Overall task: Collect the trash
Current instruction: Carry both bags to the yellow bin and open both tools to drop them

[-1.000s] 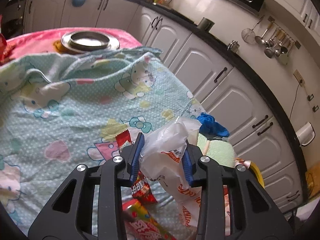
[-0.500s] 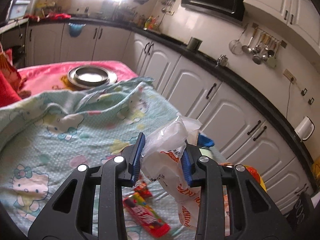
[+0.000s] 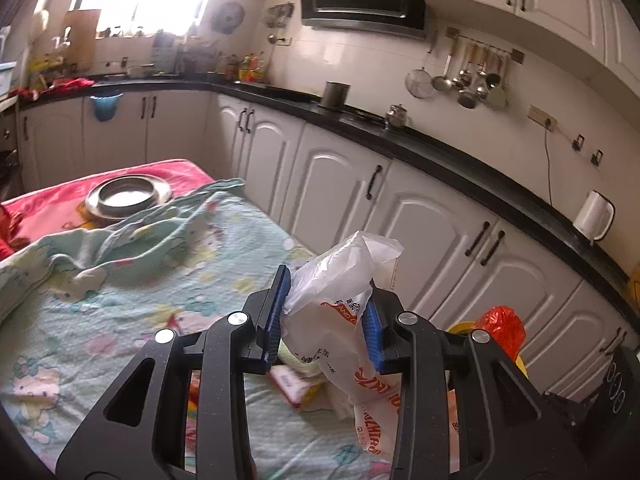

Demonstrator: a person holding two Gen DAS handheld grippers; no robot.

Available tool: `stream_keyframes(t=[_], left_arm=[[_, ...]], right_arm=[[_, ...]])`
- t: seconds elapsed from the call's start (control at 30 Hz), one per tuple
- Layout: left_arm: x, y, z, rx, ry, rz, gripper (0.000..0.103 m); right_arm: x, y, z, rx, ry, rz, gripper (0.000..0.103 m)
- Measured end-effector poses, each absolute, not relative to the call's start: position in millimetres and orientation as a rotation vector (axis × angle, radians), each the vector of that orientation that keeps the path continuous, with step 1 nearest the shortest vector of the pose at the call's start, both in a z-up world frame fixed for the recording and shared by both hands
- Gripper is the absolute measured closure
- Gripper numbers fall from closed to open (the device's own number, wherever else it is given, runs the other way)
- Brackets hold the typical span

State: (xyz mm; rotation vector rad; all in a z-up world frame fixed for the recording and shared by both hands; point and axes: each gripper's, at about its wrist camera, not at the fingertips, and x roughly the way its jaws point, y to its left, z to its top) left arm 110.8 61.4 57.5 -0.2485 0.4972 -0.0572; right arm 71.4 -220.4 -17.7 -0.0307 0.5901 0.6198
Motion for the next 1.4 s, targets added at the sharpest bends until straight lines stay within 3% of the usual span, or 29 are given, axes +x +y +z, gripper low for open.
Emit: stream_keyframes(t=[0.6, 1.4], left_arm=[[134, -30, 52, -0.135, 0.484, -0.141, 0.077], [195, -147, 8, -0.045, 0.558, -0.221, 0.076]], right_arm=[[76, -292, -12, 0.034, 0.58, 0.45, 0.07], [96, -376, -58, 0.107, 0.753, 0.201, 0.07]])
